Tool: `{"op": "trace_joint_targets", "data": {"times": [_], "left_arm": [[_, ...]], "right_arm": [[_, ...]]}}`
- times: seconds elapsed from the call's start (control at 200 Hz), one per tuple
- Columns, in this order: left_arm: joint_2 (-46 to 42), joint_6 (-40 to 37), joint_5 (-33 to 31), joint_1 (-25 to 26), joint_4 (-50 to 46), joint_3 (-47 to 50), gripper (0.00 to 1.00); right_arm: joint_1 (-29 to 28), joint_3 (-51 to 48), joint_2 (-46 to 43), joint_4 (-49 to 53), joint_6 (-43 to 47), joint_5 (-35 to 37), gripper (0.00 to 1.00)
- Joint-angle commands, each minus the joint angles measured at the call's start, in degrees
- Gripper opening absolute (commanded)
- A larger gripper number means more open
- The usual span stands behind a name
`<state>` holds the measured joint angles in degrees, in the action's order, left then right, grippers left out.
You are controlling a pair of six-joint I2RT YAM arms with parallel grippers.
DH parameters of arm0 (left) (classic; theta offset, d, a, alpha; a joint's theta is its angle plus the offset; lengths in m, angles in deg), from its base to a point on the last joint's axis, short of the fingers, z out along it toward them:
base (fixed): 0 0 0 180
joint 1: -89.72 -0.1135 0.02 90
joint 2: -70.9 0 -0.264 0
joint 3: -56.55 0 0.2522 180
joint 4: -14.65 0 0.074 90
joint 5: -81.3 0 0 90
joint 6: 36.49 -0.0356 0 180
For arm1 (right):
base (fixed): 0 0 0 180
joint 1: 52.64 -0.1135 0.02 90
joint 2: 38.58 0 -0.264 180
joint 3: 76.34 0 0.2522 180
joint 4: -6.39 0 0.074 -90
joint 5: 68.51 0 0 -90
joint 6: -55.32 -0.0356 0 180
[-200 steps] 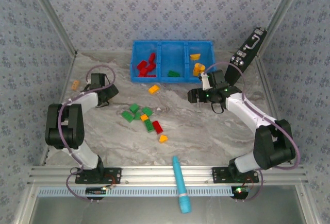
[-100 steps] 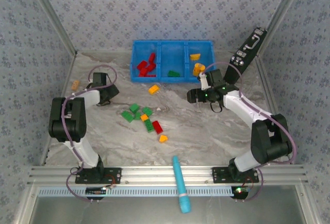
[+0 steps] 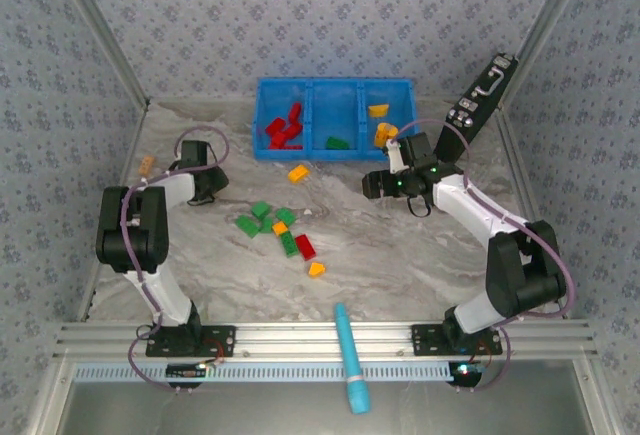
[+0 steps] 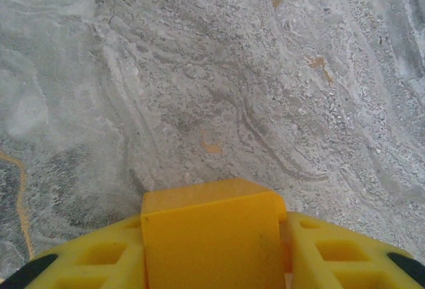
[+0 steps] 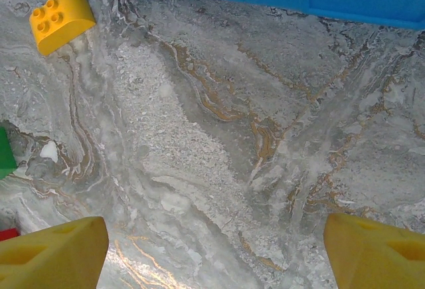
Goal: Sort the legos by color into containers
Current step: Pick up the lego from the middle-left of the table.
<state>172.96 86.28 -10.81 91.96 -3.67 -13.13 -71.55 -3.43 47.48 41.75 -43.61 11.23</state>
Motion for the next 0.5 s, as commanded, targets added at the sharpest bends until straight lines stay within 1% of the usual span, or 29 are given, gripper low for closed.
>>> {"op": "trace_joint_targets", "data": {"times": [0.0,0.17,0.295,0.4,0.495], "left_arm": [[-0.46,-1.52,1.19,-0.31,-3.19,-1.55,0.41],[-1.52,-2.34,2.71,-0.33,-5.39,-2.00,0.38],[-5.63,-2.54,3.67,0.33,-6.84,-1.81,0.35],[-9.69,-3.20,3.58,3.61,-9.77,-3.98,0.35],[-12.14,-3.77,2.79,7.68,-11.98,-7.11,0.36]], "right_arm": [[-0.42,1.92,0.51,1.03,0.93,0.22,0.86],[-0.55,2.07,0.06,1.75,1.11,-0.02,0.86],[-0.22,0.64,-1.23,1.18,0.76,0.37,0.86],[0.46,-0.04,-1.81,0.77,0.24,1.26,0.86],[1.57,-0.78,-3.04,0.14,-0.32,4.89,0.86]]}}
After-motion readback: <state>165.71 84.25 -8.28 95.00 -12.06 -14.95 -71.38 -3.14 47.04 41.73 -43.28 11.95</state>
